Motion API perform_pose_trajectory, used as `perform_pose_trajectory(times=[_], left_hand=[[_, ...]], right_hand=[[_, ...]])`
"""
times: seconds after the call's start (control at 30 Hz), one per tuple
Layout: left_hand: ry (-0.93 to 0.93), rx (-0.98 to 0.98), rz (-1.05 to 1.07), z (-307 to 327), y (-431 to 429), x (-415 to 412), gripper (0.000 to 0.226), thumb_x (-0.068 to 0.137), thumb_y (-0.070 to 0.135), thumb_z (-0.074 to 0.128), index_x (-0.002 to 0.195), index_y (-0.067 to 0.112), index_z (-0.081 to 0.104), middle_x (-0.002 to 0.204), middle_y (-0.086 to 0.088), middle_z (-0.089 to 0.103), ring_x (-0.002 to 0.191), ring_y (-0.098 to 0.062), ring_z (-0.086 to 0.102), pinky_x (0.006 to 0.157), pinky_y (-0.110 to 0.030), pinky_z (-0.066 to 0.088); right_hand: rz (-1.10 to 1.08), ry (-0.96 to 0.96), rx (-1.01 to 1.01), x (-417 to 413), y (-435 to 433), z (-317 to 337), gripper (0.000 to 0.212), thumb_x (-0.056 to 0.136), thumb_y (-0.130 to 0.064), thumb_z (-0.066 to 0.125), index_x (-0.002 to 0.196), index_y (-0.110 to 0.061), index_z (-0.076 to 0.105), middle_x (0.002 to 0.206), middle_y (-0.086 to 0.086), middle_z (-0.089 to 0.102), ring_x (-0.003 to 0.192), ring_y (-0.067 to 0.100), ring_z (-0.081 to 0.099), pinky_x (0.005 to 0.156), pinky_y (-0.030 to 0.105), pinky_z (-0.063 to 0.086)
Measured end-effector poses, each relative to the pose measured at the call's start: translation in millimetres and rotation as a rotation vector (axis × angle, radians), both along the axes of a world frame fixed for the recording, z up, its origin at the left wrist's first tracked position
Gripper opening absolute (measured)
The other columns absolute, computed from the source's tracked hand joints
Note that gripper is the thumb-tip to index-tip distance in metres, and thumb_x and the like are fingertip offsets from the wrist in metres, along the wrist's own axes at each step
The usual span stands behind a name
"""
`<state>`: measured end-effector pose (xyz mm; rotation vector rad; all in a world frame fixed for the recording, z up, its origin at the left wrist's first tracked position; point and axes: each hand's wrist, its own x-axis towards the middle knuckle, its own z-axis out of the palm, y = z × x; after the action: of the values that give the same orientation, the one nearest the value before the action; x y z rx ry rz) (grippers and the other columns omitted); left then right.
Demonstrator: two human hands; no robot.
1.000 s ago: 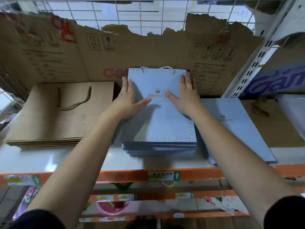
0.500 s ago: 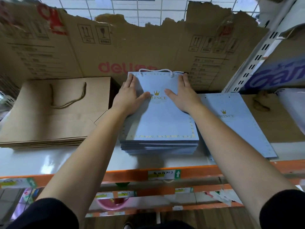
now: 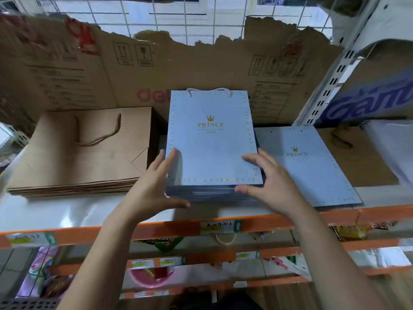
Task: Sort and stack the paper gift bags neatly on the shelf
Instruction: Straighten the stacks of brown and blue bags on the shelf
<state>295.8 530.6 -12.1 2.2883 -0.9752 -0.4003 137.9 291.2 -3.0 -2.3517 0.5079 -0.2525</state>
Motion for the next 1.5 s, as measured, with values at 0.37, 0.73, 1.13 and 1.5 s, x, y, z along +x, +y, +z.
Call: perform_pose_trajectory(times=[0.37, 0.73, 1.13, 1.5], left_hand=[[-0.103, -0.027, 0.065, 4, -6, 9, 0.115, 0.065, 0.011, 0.088, 0.153, 0.028, 0.016, 0.155, -0.005, 0.032, 0.14, -0.021, 0.032, 0.102, -0.033, 0.038], [0.03, -0.089, 0.088, -14, -6, -1, 0.13, 0.067, 0.01, 0.086, 0.153, 0.022, -0.011, 0.137, -0.001, 0.053, 0.12, -0.024, 0.053, 0.093, -0.035, 0.046], [-0.273, 0.016, -0.023, 19, -22, -22, 0.119, 0.072, 0.056, 0.073, 0.154, 0.017, -0.003, 0.161, -0.002, -0.014, 0.147, -0.016, -0.014, 0.121, -0.043, 0.009], [-0.436, -0.294, -0.1, 2, -153, -139, 0.05, 0.089, 0.022, 0.067, 0.136, 0.013, 0.052, 0.144, -0.004, 0.047, 0.131, -0.021, 0.047, 0.104, -0.033, 0.041]], right_hand=[[-0.097, -0.06, -0.021, 0, 7, -9, 0.058, 0.074, -0.014, 0.081, 0.124, -0.023, 0.053, 0.13, -0.007, 0.057, 0.114, 0.0, 0.045, 0.095, 0.016, 0.031], [-0.198, 0.003, 0.043, 0, 32, -25, 0.091, 0.075, -0.01, 0.08, 0.138, -0.037, 0.021, 0.144, -0.001, 0.039, 0.116, 0.019, 0.048, 0.095, 0.04, 0.048], [-0.125, -0.104, 0.086, -17, 11, -16, 0.071, 0.08, -0.039, 0.074, 0.137, -0.037, 0.032, 0.149, -0.01, 0.038, 0.137, 0.013, 0.036, 0.111, 0.042, 0.036], [-0.287, 0.004, -0.099, -116, -139, -29, 0.033, 0.088, -0.02, 0.068, 0.121, -0.019, 0.059, 0.129, -0.002, 0.051, 0.121, 0.022, 0.049, 0.093, 0.035, 0.04]])
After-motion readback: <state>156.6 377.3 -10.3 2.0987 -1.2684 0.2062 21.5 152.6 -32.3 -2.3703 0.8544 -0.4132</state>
